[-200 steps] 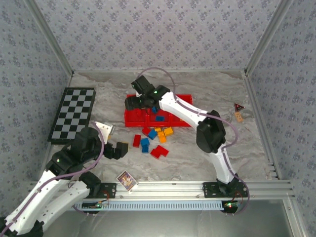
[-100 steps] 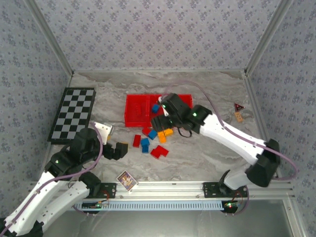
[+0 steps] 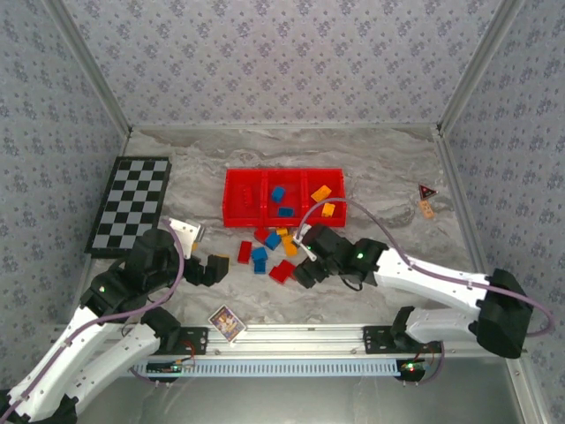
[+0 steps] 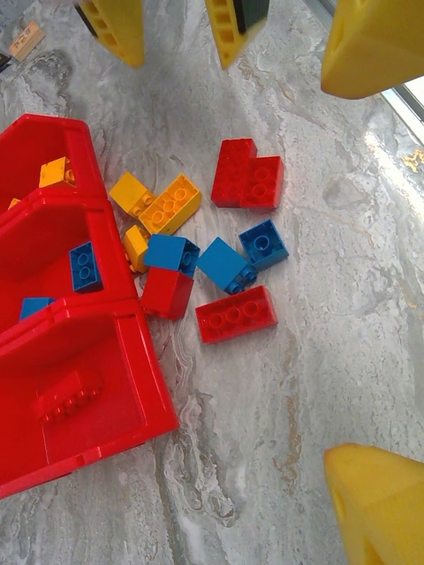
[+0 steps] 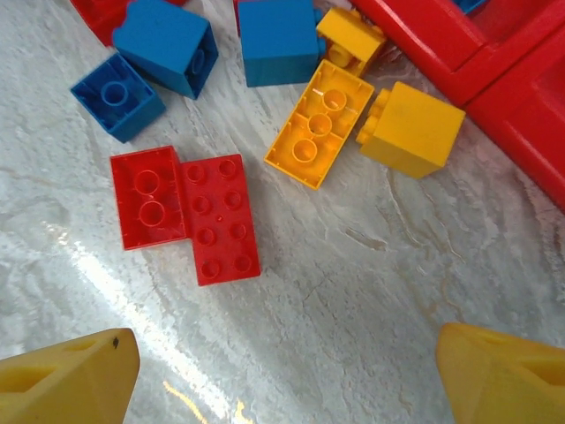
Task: Sort the legos into containers by color
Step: Pick up the lego from the bottom-center of the table.
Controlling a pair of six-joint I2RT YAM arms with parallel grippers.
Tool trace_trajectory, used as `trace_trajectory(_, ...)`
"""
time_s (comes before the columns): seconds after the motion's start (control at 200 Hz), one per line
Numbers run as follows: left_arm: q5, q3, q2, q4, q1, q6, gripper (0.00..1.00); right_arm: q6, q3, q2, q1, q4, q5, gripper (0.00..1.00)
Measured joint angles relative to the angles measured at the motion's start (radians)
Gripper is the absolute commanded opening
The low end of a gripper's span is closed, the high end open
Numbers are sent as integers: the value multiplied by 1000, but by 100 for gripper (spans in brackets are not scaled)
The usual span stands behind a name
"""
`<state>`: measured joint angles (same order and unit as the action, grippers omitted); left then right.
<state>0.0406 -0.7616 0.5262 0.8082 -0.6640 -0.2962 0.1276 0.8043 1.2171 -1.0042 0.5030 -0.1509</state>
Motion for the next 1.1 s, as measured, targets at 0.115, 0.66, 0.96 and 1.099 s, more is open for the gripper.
trace_trajectory(0.115, 0, 0, 4, 0, 0, 0, 100, -16, 0, 96, 0, -38, 9, 88)
trace_trajectory(0.66, 0, 0, 17, 0, 0, 0, 100, -68, 116, 419, 16, -29, 88, 85)
trace_trajectory(0.96, 0, 0, 20, 0, 0, 0, 100, -90, 142, 462, 28, -24, 101, 59)
trace_trajectory(1.099, 0, 0, 20, 0, 0, 0, 100, -84, 150, 471, 34, -31, 99, 43)
